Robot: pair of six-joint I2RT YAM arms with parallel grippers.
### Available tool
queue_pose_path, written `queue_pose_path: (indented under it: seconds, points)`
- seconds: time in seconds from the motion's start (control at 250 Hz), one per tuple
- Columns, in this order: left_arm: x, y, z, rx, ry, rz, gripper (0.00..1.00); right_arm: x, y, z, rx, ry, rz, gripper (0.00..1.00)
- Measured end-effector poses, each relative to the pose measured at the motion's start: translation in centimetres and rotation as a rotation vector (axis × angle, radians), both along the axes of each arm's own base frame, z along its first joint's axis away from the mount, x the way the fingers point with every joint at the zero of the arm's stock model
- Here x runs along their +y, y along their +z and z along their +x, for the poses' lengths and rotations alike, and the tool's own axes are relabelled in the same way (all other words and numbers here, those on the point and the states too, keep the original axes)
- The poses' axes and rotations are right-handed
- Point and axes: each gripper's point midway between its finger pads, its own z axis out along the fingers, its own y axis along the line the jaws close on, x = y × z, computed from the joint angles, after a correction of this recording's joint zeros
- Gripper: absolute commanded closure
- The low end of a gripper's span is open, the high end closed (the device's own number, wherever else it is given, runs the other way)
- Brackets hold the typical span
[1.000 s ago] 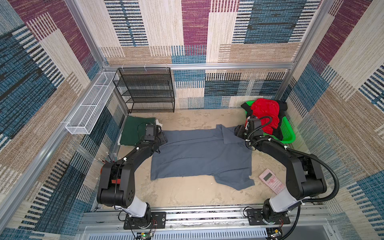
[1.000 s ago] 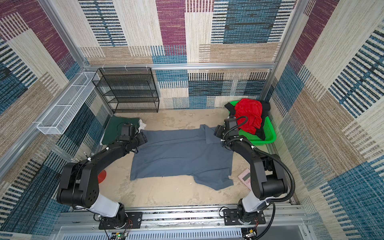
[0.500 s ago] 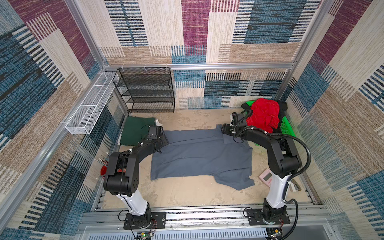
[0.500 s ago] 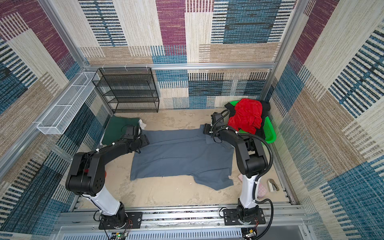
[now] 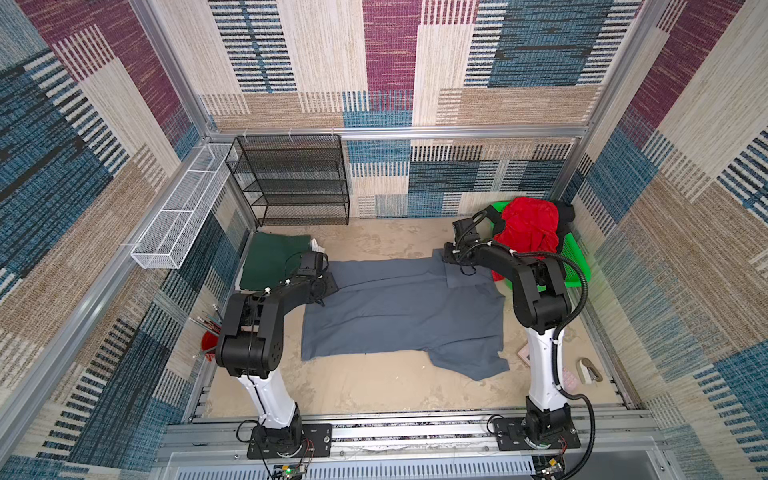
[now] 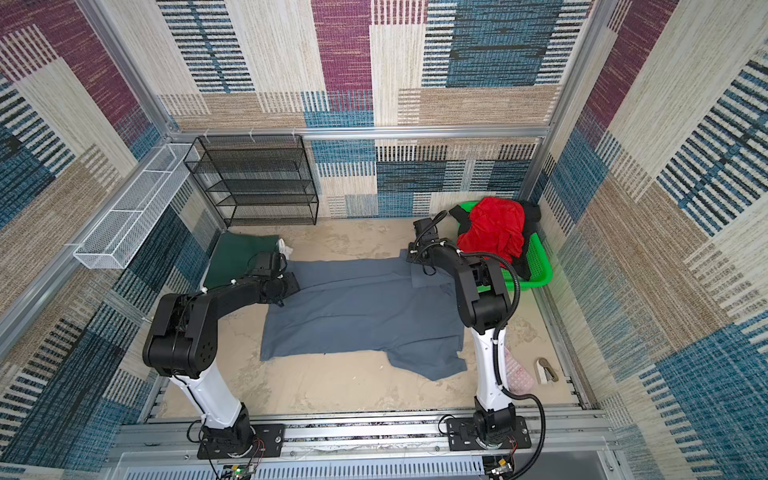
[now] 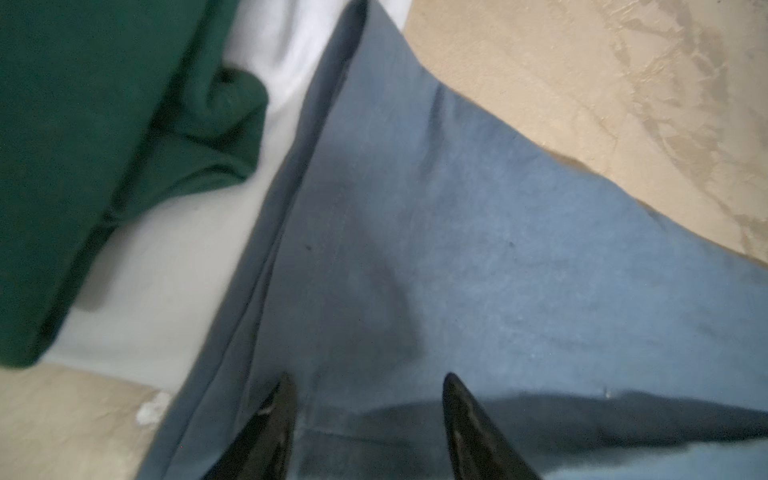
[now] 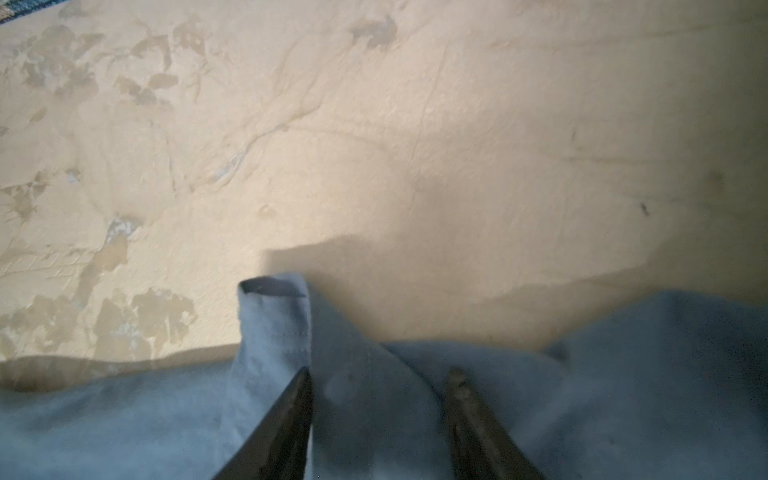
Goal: Fold and stack the t-shirts
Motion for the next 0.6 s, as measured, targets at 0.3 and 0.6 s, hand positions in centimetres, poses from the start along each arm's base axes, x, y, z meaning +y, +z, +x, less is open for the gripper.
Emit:
queue_pose_path:
  seconds: [0.3,0.6]
  points:
    - [0.7,0.9,-0.8,0.006,0.005,0.038,0.43,0.0,0.2,1.0,-0.009,0.012,-0.026,0.63]
    - [1.3,-0.5,-1.8,0.049,0.017,0.071,0.43,0.1,0.3,1.3,-0.012,0.014,-0.025,0.84]
